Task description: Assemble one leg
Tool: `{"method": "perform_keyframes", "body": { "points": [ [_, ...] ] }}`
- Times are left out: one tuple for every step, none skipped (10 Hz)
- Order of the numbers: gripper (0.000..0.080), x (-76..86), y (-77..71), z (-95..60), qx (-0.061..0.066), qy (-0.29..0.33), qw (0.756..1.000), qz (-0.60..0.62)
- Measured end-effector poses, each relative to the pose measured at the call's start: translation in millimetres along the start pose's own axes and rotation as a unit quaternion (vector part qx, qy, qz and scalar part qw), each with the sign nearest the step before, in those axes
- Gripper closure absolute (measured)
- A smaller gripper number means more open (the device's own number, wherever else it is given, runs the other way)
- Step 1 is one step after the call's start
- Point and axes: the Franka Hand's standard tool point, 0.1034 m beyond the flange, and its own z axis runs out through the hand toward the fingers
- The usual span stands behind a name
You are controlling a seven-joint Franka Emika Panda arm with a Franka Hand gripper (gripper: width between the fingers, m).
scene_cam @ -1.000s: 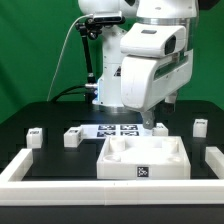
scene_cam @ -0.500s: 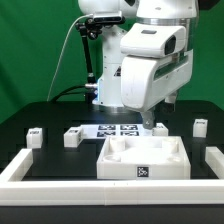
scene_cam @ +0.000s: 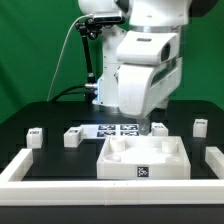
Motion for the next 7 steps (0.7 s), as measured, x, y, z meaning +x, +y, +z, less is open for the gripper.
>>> {"method": "perform_keyframes", "body": {
  "points": [
    [0.0150,-6.8,0.1,5.9,-0.013,0.007,1.000,-0.024],
    [0.0150,-13.5,-0.4,10.9,-0.026,0.013,0.998,-0.052],
    [0.0150,-19.6,0.4,12.7,-0.043,0.021,0.996,-0.070],
    [0.0150,-24.9,-0.3,13.8,-0.042,0.021,0.997,-0.064],
    [0.0150,-23.8,-0.6,13.9,-0.041,0.021,0.997,-0.065],
    [0.0150,-23.9,-0.6,14.0,-0.041,0.021,0.997,-0.065],
    [0.0150,-24.3,-0.6,14.2,-0.041,0.021,0.997,-0.064]
  ]
}}
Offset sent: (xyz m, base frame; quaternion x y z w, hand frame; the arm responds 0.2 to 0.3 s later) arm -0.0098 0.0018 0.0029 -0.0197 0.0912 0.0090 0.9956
